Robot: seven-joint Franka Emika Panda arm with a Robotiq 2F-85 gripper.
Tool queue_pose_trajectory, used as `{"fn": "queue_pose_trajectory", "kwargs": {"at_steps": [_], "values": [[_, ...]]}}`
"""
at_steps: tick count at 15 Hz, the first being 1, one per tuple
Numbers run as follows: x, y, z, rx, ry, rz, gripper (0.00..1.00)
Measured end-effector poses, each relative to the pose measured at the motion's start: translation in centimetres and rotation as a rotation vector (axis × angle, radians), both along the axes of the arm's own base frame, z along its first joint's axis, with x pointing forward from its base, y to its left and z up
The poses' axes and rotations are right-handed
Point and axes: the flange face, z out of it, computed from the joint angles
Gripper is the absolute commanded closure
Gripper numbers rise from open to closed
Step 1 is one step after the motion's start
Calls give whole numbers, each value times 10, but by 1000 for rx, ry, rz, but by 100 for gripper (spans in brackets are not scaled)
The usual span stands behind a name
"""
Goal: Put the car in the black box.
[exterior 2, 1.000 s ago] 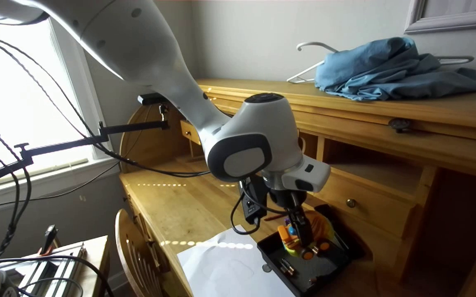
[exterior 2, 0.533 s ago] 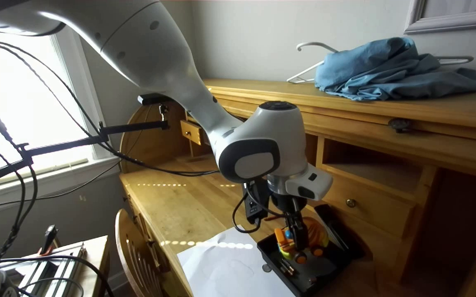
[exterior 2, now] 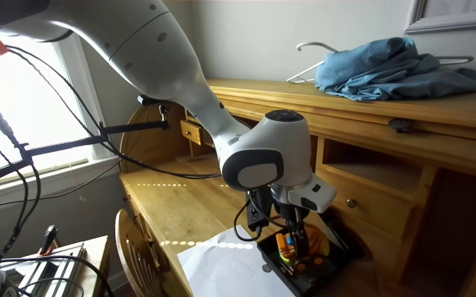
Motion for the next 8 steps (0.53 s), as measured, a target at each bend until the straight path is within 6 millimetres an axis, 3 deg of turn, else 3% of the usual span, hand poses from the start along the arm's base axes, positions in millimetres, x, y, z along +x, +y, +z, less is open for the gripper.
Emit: {"fn": "queue_pose_trajectory", "kwargs": {"at_steps": [8], "values": [[3,-4,-11,9,10,-18,50]]}}
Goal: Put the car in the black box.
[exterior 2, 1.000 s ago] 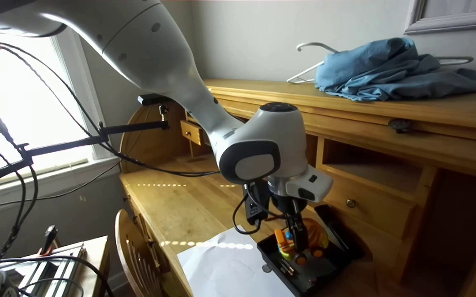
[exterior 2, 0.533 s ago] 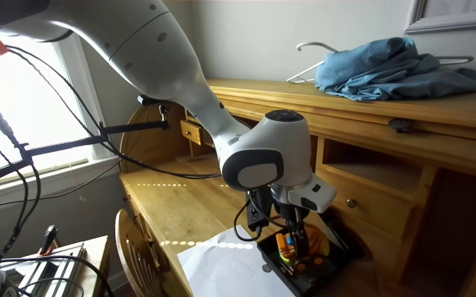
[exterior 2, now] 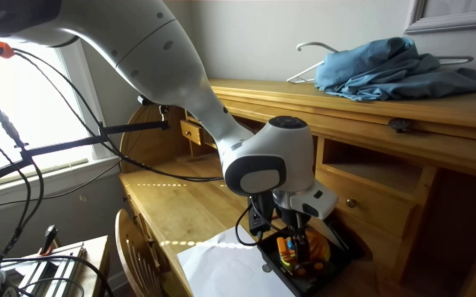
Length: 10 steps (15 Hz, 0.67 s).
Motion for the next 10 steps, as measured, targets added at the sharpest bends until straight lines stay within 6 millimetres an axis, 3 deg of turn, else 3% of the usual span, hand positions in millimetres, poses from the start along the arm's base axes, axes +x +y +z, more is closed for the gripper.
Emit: {"fn": "queue_pose_trajectory", "kwargs": {"at_steps": [10], "values": [[16,4,-6,5,-13,5,50]]}}
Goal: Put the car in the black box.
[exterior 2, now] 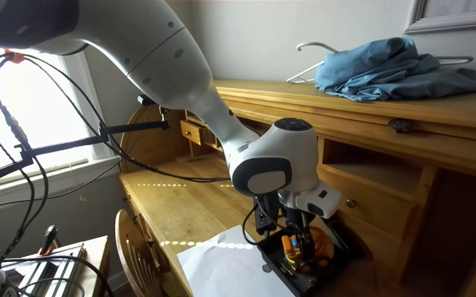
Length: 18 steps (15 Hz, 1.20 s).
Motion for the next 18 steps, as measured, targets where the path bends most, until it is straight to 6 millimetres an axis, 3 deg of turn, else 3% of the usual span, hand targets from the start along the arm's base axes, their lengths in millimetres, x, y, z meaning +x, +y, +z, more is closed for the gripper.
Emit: {"fn": "queue_pose_trajectory", "kwargs": {"at_steps": [3,4,6,13,18], "values": [[1,0,0,1,1,-7,50],[1,0,0,2,3,-10,13],[1,0,-1,4,5,-16,1],[0,-2,-4,3,10,-39,0],[0,-2,10,-14,-37,-46,0]]}}
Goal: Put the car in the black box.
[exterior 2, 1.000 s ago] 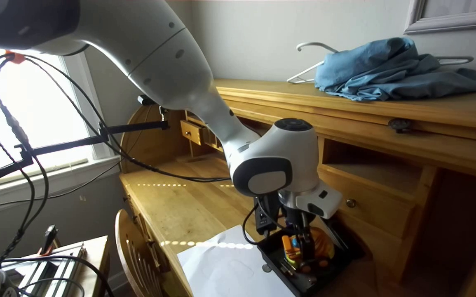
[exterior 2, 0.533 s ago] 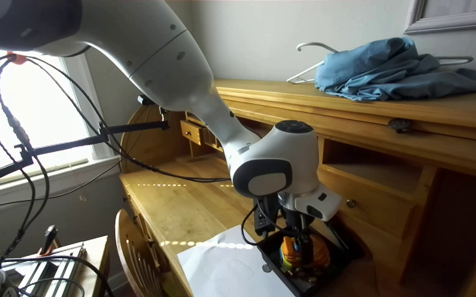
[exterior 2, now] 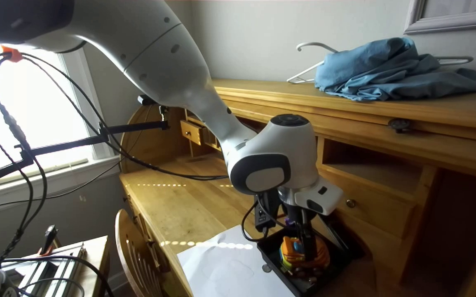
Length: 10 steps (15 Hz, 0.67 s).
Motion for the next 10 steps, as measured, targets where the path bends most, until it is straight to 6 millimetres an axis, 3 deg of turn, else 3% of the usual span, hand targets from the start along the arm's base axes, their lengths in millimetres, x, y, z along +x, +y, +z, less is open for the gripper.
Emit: {"fn": "queue_pose_trajectory", "kwargs": {"at_steps": [5,10], "values": [[-22,7,9,-8,6,24,0],[-60,19,28,-27,-4,109,0]]}}
